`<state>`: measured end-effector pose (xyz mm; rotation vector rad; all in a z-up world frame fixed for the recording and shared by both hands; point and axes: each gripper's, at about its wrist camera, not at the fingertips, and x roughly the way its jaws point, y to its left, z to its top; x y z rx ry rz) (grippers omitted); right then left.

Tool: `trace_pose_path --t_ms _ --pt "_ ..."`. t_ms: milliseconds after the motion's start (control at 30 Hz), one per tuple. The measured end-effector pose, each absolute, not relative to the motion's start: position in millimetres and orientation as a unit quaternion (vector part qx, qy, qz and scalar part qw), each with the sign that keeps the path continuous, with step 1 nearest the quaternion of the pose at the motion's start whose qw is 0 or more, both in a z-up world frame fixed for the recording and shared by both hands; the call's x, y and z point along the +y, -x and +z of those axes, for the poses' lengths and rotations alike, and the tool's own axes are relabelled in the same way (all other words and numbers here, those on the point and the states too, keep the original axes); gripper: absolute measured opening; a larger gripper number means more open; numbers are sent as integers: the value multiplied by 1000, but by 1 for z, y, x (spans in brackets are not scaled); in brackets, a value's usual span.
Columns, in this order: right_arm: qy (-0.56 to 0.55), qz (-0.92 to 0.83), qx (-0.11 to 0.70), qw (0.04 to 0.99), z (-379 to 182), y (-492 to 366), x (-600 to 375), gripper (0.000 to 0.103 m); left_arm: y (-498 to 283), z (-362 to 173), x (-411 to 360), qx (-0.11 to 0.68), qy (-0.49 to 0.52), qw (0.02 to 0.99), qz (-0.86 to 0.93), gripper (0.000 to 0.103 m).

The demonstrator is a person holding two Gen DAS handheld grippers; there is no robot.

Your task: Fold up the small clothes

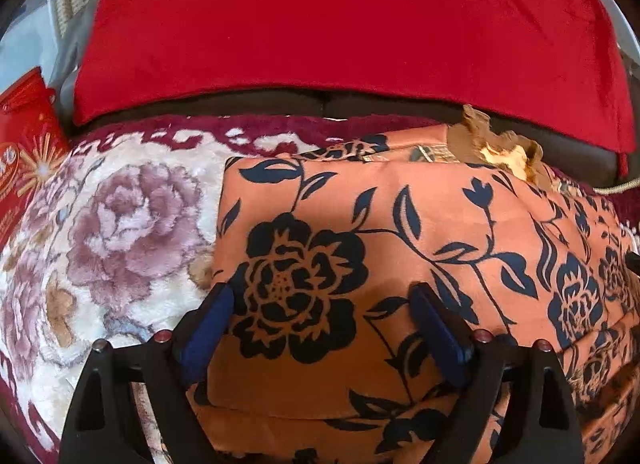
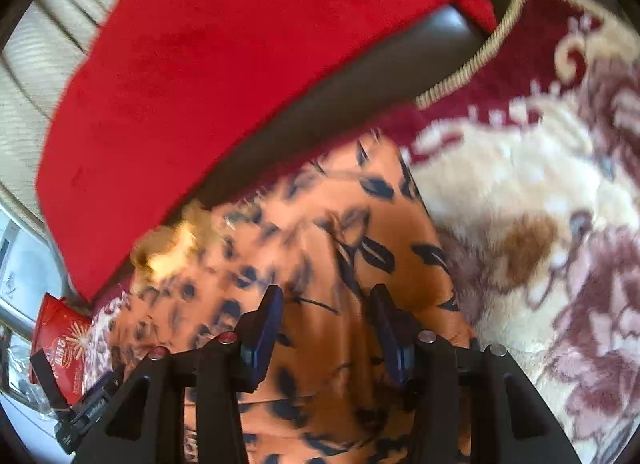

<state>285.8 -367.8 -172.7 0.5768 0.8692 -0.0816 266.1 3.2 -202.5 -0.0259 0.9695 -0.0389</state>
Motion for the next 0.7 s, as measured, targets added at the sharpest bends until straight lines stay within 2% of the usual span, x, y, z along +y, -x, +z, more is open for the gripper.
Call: trace_pose_path --t_ms 167,267,333,500,700 --pt "-289 -22 383 877 -155 -269 -375 50 -253 -185 16 457 22 889 -27 91" --pt "-276 -10 379 883 -148 -246 -381 60 -232 -178 28 443 5 896 -27 91" --pt "-262 -8 381 887 -143 -230 -383 62 -218 -174 37 435 -6 900 -17 91" --pt "-155 -57 371 914 -126 -191 -362 62 -178 -164 39 404 -29 914 -18 91" --pt "-52 -113 340 932 -79 -151 -323 62 -124 -147 24 366 -52 928 -39 91"
